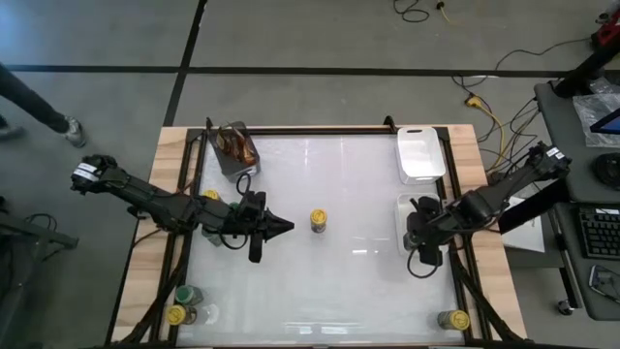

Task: Sort spices by type
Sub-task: Put the yellow seasoning bottle into the top white bin

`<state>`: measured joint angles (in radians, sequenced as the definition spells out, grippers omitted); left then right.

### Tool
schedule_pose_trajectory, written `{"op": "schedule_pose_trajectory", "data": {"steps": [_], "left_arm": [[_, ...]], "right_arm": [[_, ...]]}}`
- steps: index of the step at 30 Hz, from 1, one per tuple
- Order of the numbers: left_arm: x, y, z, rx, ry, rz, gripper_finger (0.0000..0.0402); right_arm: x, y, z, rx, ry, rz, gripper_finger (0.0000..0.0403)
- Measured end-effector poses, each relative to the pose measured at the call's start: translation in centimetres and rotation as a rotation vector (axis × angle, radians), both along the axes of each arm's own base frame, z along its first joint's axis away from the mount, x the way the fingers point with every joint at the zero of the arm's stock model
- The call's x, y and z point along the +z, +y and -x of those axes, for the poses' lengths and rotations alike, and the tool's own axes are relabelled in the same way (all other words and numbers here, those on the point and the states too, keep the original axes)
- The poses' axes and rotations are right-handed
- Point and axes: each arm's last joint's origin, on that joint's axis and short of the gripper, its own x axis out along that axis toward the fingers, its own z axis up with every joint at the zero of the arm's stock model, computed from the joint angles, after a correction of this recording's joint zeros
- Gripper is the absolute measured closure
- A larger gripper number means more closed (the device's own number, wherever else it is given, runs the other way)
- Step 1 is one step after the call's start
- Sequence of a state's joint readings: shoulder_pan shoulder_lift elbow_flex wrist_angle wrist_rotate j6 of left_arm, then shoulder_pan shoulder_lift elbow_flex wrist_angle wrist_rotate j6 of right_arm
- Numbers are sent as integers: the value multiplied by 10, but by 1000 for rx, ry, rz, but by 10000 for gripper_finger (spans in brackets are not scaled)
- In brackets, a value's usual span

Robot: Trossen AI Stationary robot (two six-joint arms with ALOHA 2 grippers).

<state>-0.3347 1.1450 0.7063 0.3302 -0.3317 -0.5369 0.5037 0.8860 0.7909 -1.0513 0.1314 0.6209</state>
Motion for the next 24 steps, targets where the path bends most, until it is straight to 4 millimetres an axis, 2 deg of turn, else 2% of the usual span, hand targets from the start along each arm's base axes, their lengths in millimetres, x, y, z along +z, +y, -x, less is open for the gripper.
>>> {"op": "schedule_pose_trajectory", "data": {"steps": [6, 9, 12, 17, 21, 24], "left_arm": [[2, 0, 0, 1, -21, 12, 401], [4, 0, 0, 3, -35, 40, 401], [4, 0, 0, 4, -41, 61, 401], [6, 0, 0, 12, -54, 168, 401], [10, 0, 0, 12, -94, 251, 401], [12, 0, 0, 8, -115, 312, 401]], "right_arm": [[37, 0, -5, -45, -88, 41, 76], [53, 3, -16, -77, -169, 92, 64], [60, 10, -34, -106, -202, 134, 50], [58, 22, -78, -187, -251, 119, 42], [47, 33, -117, -208, -310, 99, 42], [34, 36, -141, -188, -288, 105, 42]]}}
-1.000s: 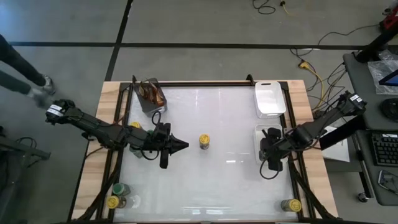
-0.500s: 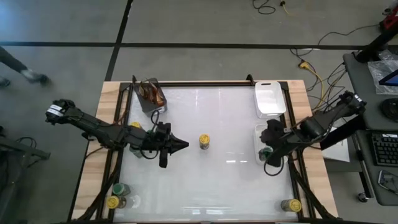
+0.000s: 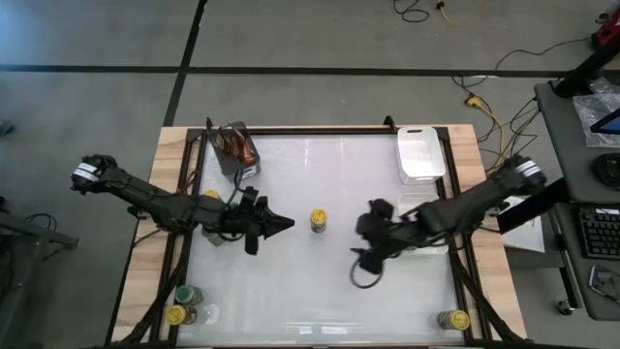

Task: Sort spices by type
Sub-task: Put the yellow seasoning bottle into the top white bin

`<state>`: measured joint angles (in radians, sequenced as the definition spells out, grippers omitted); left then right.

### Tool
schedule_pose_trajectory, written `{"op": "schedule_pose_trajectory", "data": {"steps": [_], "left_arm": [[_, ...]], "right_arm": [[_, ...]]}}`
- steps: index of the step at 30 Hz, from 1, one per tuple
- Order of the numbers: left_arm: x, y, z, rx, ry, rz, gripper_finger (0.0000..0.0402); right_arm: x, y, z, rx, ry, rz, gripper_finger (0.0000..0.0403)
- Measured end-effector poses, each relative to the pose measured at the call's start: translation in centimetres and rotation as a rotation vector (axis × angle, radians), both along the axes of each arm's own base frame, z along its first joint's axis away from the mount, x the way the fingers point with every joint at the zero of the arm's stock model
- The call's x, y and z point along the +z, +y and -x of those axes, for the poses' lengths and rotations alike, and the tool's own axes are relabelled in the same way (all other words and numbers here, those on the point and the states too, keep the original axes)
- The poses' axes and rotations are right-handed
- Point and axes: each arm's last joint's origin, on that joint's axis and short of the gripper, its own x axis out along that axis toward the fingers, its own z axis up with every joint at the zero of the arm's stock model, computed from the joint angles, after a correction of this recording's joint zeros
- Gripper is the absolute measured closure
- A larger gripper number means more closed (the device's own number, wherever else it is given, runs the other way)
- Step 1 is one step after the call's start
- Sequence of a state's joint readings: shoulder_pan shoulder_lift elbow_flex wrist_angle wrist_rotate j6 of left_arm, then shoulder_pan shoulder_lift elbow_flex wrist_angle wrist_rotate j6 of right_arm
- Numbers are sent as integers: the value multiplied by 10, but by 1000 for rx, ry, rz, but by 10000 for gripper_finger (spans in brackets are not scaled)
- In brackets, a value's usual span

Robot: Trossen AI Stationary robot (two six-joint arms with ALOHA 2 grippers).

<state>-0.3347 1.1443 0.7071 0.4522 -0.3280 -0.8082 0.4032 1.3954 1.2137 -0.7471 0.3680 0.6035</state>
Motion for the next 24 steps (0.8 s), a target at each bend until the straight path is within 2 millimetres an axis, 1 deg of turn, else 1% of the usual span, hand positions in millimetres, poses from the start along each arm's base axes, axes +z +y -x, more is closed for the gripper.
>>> {"op": "schedule_pose_trajectory", "data": {"steps": [2, 6, 8, 10, 14, 17, 20, 22, 24], "left_arm": [[0, -1, 0, -40, -1, -3, 401], [-1, -3, 1, -154, 14, -92, 401], [-3, -1, 4, -190, 49, -105, 401], [-4, 1, 10, -225, 96, -103, 401], [-8, 3, 25, -282, 233, -79, 401], [-9, 6, 36, -315, 295, -82, 401], [-7, 9, 45, -329, 320, -101, 401], [-5, 10, 50, -333, 315, -125, 401], [-2, 11, 53, -336, 298, -146, 401]], "right_arm": [[-11, 0, -14, 18, 50, -9, 42], [-36, -2, -38, 41, 156, -47, 42], [-41, -5, -49, 31, 189, -37, 42], [-37, -9, -61, 23, 172, -37, 42], [-14, -26, -82, 74, 136, 19, 42], [0, -49, -92, 58, 162, 48, 42], [12, -77, -98, 7, 134, 57, 42], [15, -95, -100, -30, 123, 62, 42], [13, -113, -100, -58, 135, 70, 42]]}}
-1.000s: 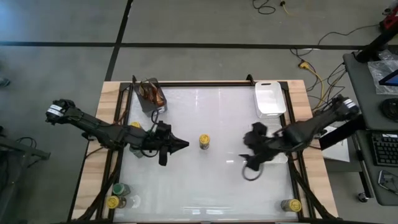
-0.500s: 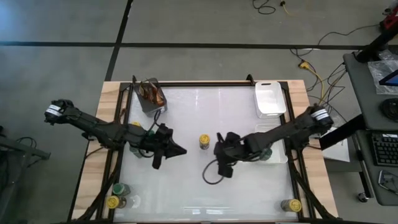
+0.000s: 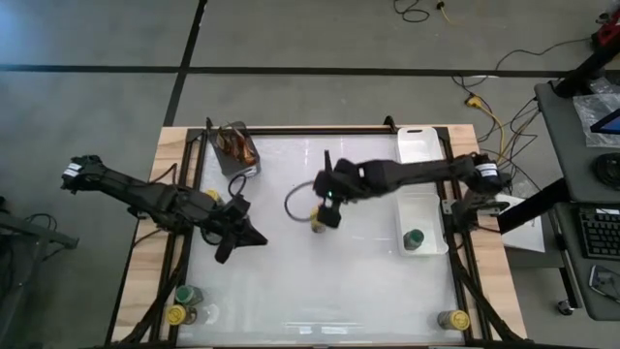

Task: Sort spices by type
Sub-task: Put the yellow seasoning bottle into the top white bin

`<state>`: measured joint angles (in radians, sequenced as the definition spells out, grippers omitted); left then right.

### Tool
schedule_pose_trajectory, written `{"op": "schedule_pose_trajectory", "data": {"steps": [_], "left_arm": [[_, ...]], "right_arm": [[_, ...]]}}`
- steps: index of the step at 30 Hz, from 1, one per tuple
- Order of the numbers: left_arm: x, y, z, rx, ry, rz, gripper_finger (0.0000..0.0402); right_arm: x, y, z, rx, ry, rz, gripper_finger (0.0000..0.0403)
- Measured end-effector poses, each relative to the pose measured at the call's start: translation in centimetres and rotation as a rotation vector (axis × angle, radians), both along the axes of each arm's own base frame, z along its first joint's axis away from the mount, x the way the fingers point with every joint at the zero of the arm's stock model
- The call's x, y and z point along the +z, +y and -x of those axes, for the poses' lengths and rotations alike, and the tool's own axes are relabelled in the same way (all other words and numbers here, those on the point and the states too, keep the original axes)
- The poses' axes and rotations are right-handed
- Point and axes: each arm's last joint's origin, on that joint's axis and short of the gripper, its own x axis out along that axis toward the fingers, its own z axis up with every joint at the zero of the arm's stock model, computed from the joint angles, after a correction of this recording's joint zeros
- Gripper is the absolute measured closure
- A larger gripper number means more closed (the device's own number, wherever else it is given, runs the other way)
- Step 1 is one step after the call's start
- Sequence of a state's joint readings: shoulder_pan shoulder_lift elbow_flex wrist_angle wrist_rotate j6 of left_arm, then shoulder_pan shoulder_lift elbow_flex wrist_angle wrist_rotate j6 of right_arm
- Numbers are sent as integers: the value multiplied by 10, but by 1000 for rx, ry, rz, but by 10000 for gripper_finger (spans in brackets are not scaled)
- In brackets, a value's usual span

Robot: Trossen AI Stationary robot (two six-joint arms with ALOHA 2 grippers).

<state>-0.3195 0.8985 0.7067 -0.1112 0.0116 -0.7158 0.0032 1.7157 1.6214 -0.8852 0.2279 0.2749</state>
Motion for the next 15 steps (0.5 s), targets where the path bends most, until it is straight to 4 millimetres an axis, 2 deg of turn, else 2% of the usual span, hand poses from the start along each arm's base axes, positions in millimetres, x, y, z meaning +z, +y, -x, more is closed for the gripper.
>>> {"op": "schedule_pose_trajectory", "data": {"steps": [4, 7, 15], "left_arm": [[5, 1, 5, -2, -31, 7, 401], [8, 3, 8, -6, -49, -2, 401], [10, 3, 11, -14, -67, -29, 401]], "right_arm": [[-11, -33, 2, -38, 42, -15, 42], [-22, -49, 2, -38, 71, -71, 42], [-63, -54, -10, -20, 175, -147, 42]]}}
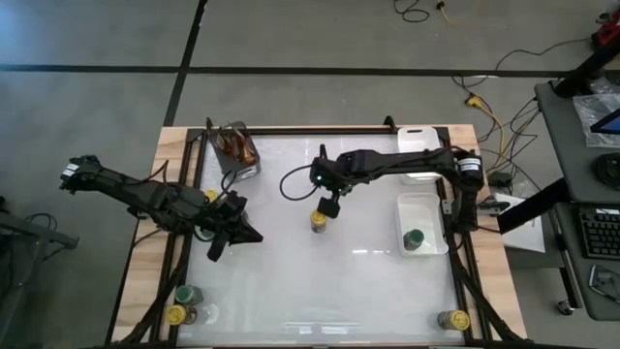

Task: Sort spices by type
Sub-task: Put the yellow seasoning bottle into the top white bin

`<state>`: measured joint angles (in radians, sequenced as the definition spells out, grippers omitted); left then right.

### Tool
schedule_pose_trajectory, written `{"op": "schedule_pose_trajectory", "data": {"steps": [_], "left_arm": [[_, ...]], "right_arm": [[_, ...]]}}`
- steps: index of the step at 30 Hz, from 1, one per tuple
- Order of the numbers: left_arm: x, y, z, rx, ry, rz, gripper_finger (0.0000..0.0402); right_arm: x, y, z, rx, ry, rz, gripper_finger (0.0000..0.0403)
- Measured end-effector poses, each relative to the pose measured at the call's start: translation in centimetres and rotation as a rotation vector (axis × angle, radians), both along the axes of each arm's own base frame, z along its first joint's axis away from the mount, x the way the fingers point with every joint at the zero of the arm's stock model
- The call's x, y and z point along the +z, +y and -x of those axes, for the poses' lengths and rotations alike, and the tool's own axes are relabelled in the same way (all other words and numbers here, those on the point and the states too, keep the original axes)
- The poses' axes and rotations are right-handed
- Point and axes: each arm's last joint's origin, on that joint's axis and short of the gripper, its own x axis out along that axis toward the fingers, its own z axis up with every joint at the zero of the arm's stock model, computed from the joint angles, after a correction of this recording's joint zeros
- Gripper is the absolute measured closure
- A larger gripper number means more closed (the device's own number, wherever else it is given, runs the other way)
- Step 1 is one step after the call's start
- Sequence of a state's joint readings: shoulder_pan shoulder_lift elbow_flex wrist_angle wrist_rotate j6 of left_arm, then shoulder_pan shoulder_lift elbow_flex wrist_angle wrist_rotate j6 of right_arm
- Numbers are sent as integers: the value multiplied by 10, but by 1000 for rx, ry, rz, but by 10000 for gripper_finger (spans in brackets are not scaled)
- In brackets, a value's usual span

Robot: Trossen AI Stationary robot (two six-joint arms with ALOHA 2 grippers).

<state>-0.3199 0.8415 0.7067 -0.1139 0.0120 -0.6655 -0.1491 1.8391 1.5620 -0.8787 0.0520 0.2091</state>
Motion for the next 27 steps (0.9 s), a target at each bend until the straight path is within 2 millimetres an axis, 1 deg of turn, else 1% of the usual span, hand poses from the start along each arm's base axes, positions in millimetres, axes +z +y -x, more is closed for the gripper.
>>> {"op": "schedule_pose_trajectory", "data": {"steps": [3, 5, 9, 14, 19, 27], "left_arm": [[-1, 0, 0, 1, 9, 1, 401], [-2, 0, -1, 4, 20, 10, 401], [-3, -1, -2, 9, 33, 26, 401], [-5, -1, -4, 11, 46, 28, 401], [-7, -2, -6, 15, 58, 36, 401], [-7, -2, -6, 16, 59, 41, 401]], "right_arm": [[-10, 0, -3, -29, 25, -15, 42], [-12, 0, -3, -38, 34, -20, 42], [-10, 3, -2, -37, 26, -48, 42], [-8, 9, -3, -28, 9, -158, 42], [-11, 22, -4, -14, 18, -169, 42], [-9, 52, -10, 53, -16, -171, 42]]}}
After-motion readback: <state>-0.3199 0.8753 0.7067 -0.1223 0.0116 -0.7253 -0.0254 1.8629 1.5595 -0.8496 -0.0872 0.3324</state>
